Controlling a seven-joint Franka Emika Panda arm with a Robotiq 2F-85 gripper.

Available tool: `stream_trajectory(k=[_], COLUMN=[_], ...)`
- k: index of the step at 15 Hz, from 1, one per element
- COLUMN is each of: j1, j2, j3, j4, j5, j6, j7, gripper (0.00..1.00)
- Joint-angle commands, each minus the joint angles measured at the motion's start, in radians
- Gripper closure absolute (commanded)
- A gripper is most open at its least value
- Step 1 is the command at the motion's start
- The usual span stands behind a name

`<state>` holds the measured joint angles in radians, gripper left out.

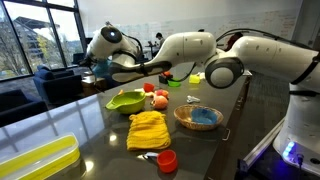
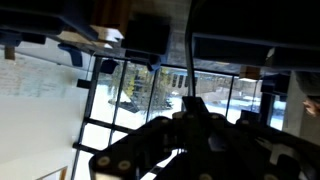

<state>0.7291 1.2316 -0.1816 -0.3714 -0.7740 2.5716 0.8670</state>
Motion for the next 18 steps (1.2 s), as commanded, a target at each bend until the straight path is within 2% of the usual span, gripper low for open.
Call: stream_trajectory(k=[1, 4, 6, 13, 18], j1=[0.001, 0.039, 0.059, 0.126, 0.142], j2=[0.003, -0.026, -0.032, -0.062, -0.079], j3=[0.065, 0.007, -0.023, -0.127, -0.154], j4=[0.021, 0.003, 0.008, 0.018, 0.018], j5=[0.191, 0.299, 0.33, 0.321, 0.321], j6=[-0.055, -0.162, -0.218, -0.418, -0.528], j7=[-0.188, -0.213, -0.202, -0.063, 0.032], gripper=[0.99, 0.99, 0.99, 0.99, 0.99])
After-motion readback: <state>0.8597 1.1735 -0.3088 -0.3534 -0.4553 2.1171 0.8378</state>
